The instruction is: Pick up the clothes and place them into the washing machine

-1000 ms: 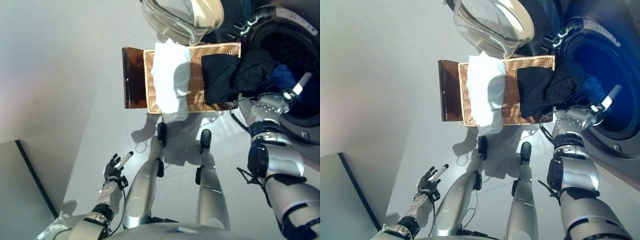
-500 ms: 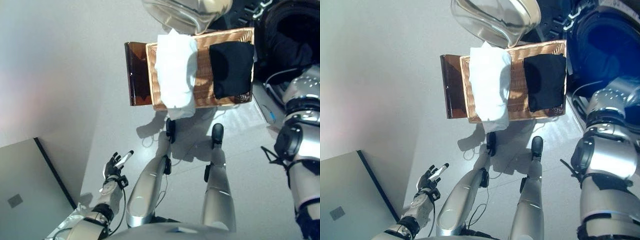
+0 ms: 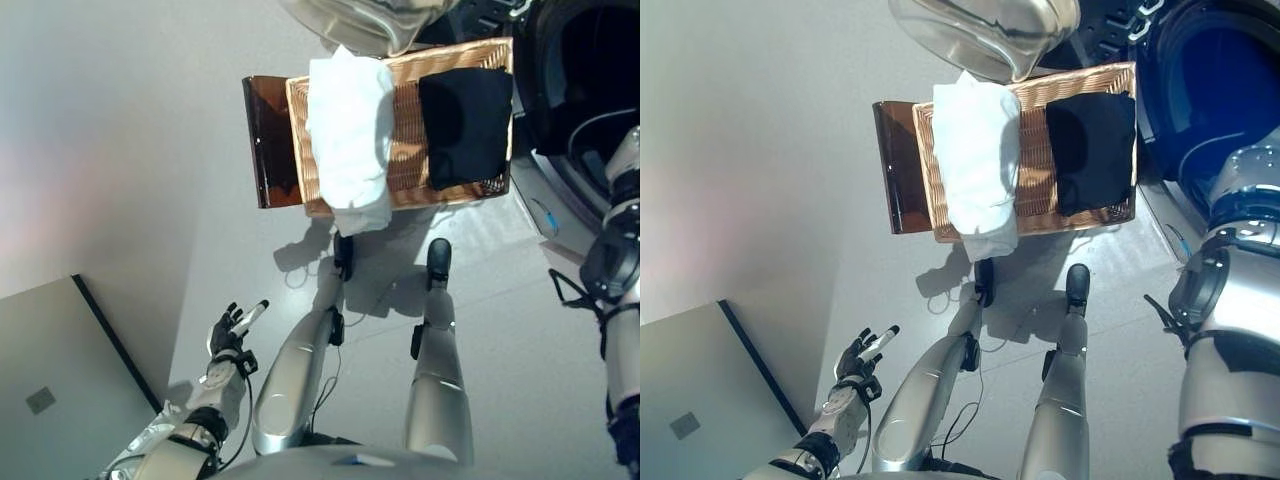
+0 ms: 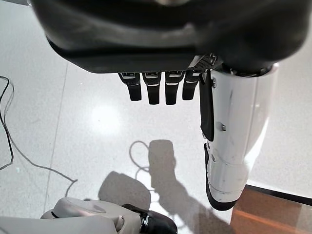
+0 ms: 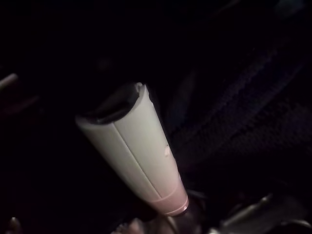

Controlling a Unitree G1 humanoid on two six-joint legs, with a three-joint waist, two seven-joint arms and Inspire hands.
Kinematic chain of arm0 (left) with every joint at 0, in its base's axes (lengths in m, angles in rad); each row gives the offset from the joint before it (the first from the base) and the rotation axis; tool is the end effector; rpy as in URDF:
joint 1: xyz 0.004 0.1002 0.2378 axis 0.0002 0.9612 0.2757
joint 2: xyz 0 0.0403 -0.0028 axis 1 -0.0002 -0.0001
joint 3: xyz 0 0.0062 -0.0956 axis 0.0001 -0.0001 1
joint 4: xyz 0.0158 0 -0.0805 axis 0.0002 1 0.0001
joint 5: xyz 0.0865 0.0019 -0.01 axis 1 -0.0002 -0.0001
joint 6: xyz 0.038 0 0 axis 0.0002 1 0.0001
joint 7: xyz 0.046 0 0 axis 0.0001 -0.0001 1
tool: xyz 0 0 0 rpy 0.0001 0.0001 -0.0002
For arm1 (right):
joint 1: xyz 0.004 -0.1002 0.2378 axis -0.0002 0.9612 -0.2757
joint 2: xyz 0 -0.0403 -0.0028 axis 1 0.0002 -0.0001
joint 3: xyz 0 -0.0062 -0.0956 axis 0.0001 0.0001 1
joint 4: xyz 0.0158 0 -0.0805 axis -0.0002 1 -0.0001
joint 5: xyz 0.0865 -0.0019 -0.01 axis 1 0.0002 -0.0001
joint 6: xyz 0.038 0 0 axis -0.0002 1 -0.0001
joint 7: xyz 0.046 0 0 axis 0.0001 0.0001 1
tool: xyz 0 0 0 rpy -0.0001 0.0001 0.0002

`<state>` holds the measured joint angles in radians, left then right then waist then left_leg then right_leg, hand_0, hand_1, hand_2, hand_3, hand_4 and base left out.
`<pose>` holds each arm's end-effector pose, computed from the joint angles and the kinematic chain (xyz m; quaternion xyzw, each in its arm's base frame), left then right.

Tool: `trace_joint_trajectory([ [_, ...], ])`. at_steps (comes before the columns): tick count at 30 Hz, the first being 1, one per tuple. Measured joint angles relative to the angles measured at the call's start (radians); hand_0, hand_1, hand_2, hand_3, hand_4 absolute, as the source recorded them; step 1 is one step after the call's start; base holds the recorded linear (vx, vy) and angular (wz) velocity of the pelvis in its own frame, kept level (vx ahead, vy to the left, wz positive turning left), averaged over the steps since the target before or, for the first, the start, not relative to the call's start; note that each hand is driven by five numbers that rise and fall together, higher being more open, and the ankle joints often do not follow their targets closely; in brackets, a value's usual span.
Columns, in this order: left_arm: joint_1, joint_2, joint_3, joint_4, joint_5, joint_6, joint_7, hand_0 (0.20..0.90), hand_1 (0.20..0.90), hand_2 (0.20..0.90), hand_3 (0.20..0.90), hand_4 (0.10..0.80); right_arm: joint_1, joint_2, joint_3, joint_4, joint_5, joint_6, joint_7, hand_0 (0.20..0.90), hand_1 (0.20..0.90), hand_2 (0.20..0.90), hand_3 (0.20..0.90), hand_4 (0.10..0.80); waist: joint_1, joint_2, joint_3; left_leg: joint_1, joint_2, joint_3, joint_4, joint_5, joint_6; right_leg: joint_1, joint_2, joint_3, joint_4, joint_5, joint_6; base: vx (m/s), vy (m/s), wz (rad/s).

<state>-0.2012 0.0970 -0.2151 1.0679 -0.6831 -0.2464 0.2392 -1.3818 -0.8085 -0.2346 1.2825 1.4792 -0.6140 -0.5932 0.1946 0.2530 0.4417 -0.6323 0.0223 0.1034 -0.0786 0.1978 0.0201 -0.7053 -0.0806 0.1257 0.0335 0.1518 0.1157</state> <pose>0.1643 0.1593 -0.0641 -0.1422 0.3331 0.1974 0.9110 0.2862 -0.3389 0.2994 0.6354 -0.3104 -0.4637 0.5338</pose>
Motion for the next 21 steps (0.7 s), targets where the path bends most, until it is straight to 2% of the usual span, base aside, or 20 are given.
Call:
trace_joint_trajectory([
  [4, 0.000, 0.001, 0.000, 0.000, 0.000, -0.001, 0.002, 0.900, 0.900, 0.900, 0.900, 0.800, -0.007, -0.012, 0.008, 0.000, 0.000, 0.002, -0.005, 0.200, 0.200, 0.200, 0.200, 0.300, -0.002, -0.001, 0.000, -0.005, -0.010, 0.001, 0.000, 0.001, 0.005, -0.005, -0.009, -0.003, -0.001, 0.004, 0.006, 0.001, -0.002, 0.01],
  [5, -0.002, 0.004, 0.000, 0.000, 0.000, -0.001, 0.002, 0.900, 0.900, 0.900, 0.900, 0.800, -0.007, -0.012, 0.011, 0.000, 0.000, 0.004, -0.005, 0.705, 0.705, 0.705, 0.705, 0.661, -0.003, -0.001, 0.001, -0.006, -0.010, 0.000, 0.000, 0.001, 0.005, -0.005, -0.010, -0.003, -0.001, 0.005, 0.007, 0.000, 0.000, 0.00],
  [6, -0.002, 0.005, 0.000, 0.000, 0.000, -0.001, 0.002, 0.900, 0.900, 0.900, 0.900, 0.800, -0.007, -0.012, 0.017, 0.002, 0.000, 0.007, -0.005, 0.705, 0.705, 0.705, 0.705, 0.661, -0.003, -0.001, 0.001, -0.006, -0.010, 0.000, 0.000, 0.001, 0.005, -0.005, -0.010, -0.003, -0.001, 0.005, 0.007, 0.000, 0.000, 0.00],
  [7, -0.002, 0.008, 0.000, 0.000, 0.000, 0.000, 0.002, 0.900, 0.900, 0.900, 0.900, 0.800, -0.008, -0.012, 0.029, 0.006, 0.000, 0.012, 0.001, 0.900, 0.900, 0.900, 0.900, 0.800, -0.006, -0.001, 0.001, -0.005, -0.010, 0.000, 0.000, 0.002, 0.006, -0.004, -0.010, -0.003, -0.001, 0.005, 0.007, 0.000, 0.000, 0.00],
  [12, -0.002, 0.010, 0.000, 0.000, 0.001, 0.000, 0.003, 0.900, 0.900, 0.900, 0.900, 0.800, -0.008, -0.012, 0.086, 0.019, -0.021, 0.072, 0.019, 0.900, 0.900, 0.900, 0.900, 0.800, -0.018, -0.001, 0.001, -0.004, -0.010, 0.000, 0.000, 0.004, 0.009, -0.003, -0.009, -0.003, -0.001, 0.007, 0.010, 0.000, 0.000, 0.00],
  [21, -0.003, 0.015, 0.003, 0.000, 0.008, 0.000, 0.001, 0.900, 0.900, 0.900, 0.900, 0.800, -0.024, -0.046, 0.206, 0.128, -0.216, 0.279, 0.053, 0.900, 0.900, 0.900, 0.900, 0.800, -0.026, -0.005, 0.002, 0.004, -0.007, -0.001, 0.007, 0.008, 0.015, 0.003, -0.005, -0.006, 0.014, 0.008, 0.011, -0.009, -0.001, 0.00],
])
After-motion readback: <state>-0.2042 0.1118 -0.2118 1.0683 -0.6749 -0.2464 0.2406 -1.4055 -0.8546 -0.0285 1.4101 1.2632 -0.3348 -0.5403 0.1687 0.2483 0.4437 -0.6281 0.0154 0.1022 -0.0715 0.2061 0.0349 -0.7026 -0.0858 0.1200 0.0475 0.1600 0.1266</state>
